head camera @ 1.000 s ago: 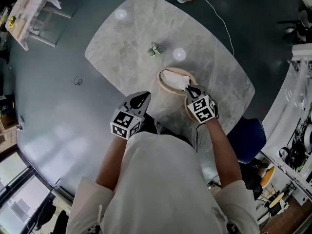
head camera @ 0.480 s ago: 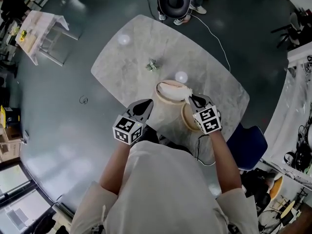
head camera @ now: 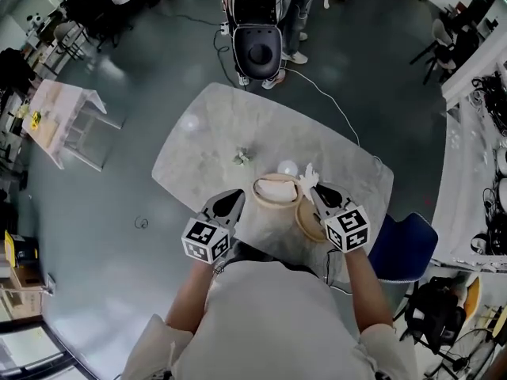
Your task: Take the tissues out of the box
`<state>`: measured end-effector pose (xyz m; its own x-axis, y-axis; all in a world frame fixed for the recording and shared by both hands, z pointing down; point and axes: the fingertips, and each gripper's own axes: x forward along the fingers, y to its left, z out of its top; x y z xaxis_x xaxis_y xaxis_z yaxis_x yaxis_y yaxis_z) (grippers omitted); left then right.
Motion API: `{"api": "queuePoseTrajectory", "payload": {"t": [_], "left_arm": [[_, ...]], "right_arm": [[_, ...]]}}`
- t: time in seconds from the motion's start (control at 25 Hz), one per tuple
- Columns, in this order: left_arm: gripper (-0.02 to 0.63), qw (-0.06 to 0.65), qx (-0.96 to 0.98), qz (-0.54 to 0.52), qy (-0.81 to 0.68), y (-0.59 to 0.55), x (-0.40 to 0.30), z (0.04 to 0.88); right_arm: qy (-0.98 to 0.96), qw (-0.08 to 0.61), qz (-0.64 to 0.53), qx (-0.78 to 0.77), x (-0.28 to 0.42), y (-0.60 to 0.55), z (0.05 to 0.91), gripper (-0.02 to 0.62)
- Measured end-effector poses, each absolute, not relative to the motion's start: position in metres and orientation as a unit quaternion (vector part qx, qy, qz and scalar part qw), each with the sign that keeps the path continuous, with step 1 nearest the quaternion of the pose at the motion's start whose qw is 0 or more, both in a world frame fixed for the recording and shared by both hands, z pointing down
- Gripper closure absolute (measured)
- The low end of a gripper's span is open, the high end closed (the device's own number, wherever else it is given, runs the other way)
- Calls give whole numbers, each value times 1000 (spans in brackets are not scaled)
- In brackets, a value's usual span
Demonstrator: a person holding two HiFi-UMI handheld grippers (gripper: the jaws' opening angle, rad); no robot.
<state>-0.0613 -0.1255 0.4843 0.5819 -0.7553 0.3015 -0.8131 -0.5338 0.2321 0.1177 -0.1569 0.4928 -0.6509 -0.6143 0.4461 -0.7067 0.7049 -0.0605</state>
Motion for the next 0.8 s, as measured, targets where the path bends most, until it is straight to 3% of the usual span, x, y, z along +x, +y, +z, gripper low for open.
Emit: {"api": "queuePoseTrajectory", "payload": {"t": [0.52, 0.8], "left_arm": [[597, 120, 903, 58, -409, -124, -90, 417], [597, 112, 902, 48, -414, -122, -105, 407]], "right_arm": [[-879, 95, 94, 458, 117, -129, 405, 552], [-880, 83, 82, 460, 110, -124, 393, 554]]}}
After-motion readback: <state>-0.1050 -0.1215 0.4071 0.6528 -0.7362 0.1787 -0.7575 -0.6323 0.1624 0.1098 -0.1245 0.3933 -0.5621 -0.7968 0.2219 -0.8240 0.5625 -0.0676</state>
